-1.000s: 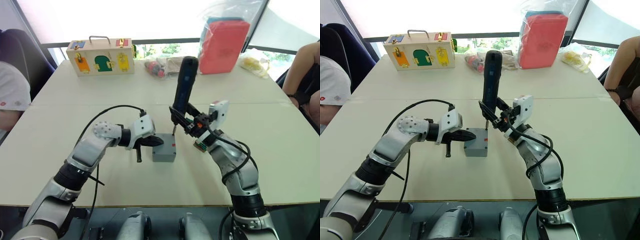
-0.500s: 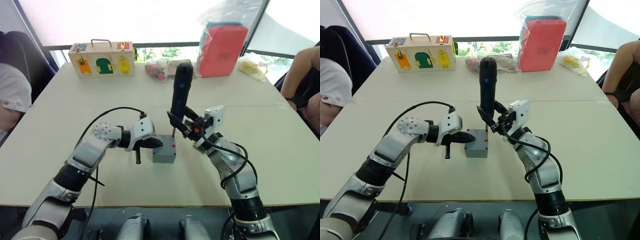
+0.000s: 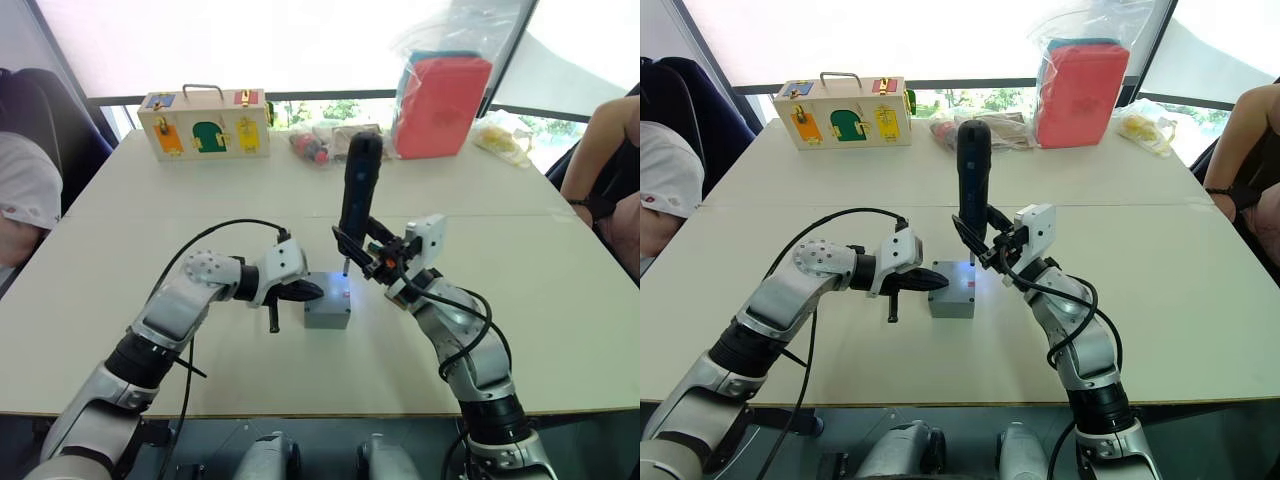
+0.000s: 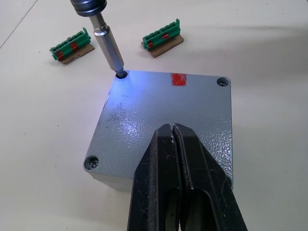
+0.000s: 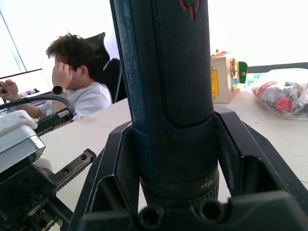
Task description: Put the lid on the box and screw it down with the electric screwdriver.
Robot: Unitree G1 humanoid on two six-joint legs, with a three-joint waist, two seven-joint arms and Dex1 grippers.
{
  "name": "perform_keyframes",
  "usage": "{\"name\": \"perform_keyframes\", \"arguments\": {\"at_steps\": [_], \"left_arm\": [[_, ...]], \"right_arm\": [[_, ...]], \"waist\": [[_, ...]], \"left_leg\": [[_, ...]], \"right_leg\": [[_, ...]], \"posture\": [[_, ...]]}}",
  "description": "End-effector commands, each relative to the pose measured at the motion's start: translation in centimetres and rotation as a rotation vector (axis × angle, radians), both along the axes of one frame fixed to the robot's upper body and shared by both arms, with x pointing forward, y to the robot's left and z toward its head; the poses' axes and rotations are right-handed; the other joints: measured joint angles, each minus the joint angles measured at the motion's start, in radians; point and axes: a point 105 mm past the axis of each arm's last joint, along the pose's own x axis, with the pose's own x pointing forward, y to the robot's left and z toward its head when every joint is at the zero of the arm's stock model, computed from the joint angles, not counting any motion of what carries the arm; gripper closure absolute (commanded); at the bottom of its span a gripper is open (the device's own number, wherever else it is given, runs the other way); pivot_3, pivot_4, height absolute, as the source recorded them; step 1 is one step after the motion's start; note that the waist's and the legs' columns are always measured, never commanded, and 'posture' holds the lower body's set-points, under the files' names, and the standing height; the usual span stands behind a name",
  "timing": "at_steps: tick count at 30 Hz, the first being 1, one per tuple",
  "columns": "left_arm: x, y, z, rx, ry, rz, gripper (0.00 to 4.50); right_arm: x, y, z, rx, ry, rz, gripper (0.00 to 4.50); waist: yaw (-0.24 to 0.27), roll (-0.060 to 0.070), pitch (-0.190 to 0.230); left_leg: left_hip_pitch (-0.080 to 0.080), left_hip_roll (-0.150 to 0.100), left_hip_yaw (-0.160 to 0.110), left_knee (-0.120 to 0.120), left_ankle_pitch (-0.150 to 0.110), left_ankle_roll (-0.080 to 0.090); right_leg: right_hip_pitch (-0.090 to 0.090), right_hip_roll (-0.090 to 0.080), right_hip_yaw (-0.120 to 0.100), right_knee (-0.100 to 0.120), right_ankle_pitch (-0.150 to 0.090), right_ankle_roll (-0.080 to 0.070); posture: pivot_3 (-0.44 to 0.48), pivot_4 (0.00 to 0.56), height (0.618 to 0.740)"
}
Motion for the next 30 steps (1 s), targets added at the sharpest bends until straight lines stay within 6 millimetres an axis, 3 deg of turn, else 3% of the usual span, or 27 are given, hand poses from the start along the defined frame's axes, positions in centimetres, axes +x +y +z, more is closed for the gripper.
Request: {"name": "perform_keyframes", "arguments": {"at_steps": [1,5,13,18,21,24,28,30], "left_arm": [[-0.3,0.3,-1.9,0.055,0.058,0.013,4.5],[-0.2,0.6,-2.6,0.055,0.071,0.031,4.5],[0.5,0.7,-2.4,0.034,0.041,0.067,4.5],[1.4,0.4,-0.9,-0.083,0.063,0.143,4.5],[2.5,0.0,2.3,-0.272,0.09,0.196,4.5],[2.7,0.0,5.0,-0.362,0.087,0.191,4.5],[0.6,1.1,6.1,-0.264,0.052,0.075,4.5],[-0.7,1.8,6.1,-0.185,0.038,0.004,4.5]], "right_arm": [[0.3,-0.4,-3.3,-0.051,0.13,-0.026,2.72],[0.7,-0.9,-1.1,-0.018,0.079,-0.039,2.72],[0.3,-2.0,9.3,0.045,-0.132,-0.015,2.72],[-0.8,-1.8,14.1,0.126,-0.182,0.043,2.72],[0.6,-2.7,14.8,0.224,-0.073,-0.013,2.72],[2.1,-4.3,14.0,0.27,0.122,-0.033,2.72],[3.0,-8.6,13.5,0.312,0.385,-0.049,2.72],[3.3,-12.1,10.7,0.174,0.548,-0.2,2.72]], "waist": [[0.0,0.0,0.0],[0.0,0.0,0.0],[0.004,0.004,0.003],[0.0,0.006,0.005],[-0.004,0.006,0.006],[-0.002,0.005,0.008],[-0.001,0.007,0.013],[0.0,0.01,0.017]], "left_leg": [[0.0,0.0,0.0,0.0,0.0,0.0],[0.0,0.0,0.0,-0.001,0.0,0.0],[-0.011,0.0,0.0,0.001,0.0,0.0],[-0.014,-0.001,0.0,0.0,0.001,-0.001],[-0.015,-0.001,0.0,0.0,0.001,-0.001],[-0.019,0.0,0.0,0.001,0.003,-0.003],[-0.029,-0.001,0.0,0.004,0.004,-0.004],[-0.031,-0.001,0.001,0.004,0.004,-0.004]], "right_leg": [[0.0,0.0,0.0,0.0,0.0,0.0],[0.0,0.0,0.0,-0.001,0.0,0.0],[-0.008,-0.001,0.0,-0.002,0.001,-0.002],[-0.012,-0.002,0.0,-0.002,0.002,0.0],[-0.012,-0.001,0.0,0.0,0.003,0.001],[-0.017,-0.001,0.0,0.004,0.003,0.001],[-0.026,-0.001,0.0,0.007,0.003,0.001],[-0.027,-0.002,0.0,0.007,0.003,0.001]], "posture": [[0.0,0.15,0.74],[0.0,0.15,0.74],[0.0,0.15,0.74],[0.0,0.15,0.74],[0.0,0.15,0.74],[0.0,0.15,0.74],[0.0,0.15,0.74],[0.0,0.15,0.74]]}}
